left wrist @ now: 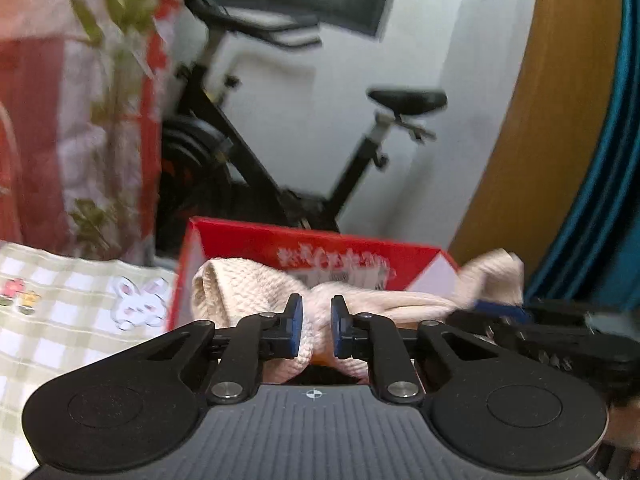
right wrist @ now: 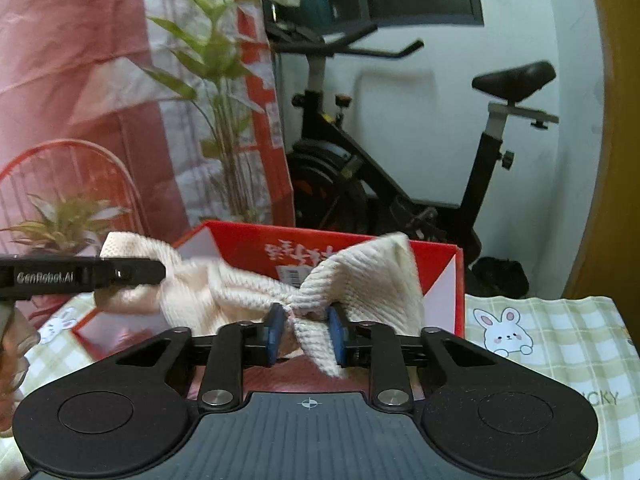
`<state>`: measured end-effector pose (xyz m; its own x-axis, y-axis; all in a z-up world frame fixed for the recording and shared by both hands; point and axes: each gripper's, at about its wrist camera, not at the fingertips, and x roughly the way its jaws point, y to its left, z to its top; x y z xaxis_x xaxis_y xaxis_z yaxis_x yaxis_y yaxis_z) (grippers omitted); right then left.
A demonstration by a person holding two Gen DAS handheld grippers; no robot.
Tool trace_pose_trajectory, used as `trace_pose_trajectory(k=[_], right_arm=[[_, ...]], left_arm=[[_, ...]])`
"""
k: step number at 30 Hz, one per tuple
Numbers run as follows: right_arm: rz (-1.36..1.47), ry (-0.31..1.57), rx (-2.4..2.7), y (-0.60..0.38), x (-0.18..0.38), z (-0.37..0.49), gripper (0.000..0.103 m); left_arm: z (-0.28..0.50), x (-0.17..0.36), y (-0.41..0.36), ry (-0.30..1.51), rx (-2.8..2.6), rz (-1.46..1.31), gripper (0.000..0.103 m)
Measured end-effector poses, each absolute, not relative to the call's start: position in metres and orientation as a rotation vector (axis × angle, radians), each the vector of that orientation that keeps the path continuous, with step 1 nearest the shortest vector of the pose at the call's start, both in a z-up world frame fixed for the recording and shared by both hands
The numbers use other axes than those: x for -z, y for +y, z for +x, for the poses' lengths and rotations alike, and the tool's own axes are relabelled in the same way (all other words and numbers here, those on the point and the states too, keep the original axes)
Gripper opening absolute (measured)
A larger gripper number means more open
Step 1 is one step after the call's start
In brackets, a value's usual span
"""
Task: Organize soft objects
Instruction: 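Lift the cream towel with the left gripper and lower it into the box, then open the left gripper and move it back toward the table items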
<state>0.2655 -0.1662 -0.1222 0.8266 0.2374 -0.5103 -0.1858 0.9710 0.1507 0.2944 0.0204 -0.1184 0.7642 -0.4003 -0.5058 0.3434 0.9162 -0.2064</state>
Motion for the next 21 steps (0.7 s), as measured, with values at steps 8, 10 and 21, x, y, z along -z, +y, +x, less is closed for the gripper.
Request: trace_pose_trajectory(k=[8,10,21], right_arm=[[0.039,0.727,-0.206,-0.155,0.150,0.315,0.004],[0.039,0.735,-0.204,-0.154,0.153,0.318,0.004],[0.089,0.626,-0.217,-0.161,0.136,0.272,0.020]], left_arm=[[0.325,0.143,0.005,0.681,0.435,-0.041,0.016],[0.327,0.145,0.006,0.691,0.430,-0.040,0.016],[0.288,0.123,0.014,0.625,0.443,0.012,0.032]])
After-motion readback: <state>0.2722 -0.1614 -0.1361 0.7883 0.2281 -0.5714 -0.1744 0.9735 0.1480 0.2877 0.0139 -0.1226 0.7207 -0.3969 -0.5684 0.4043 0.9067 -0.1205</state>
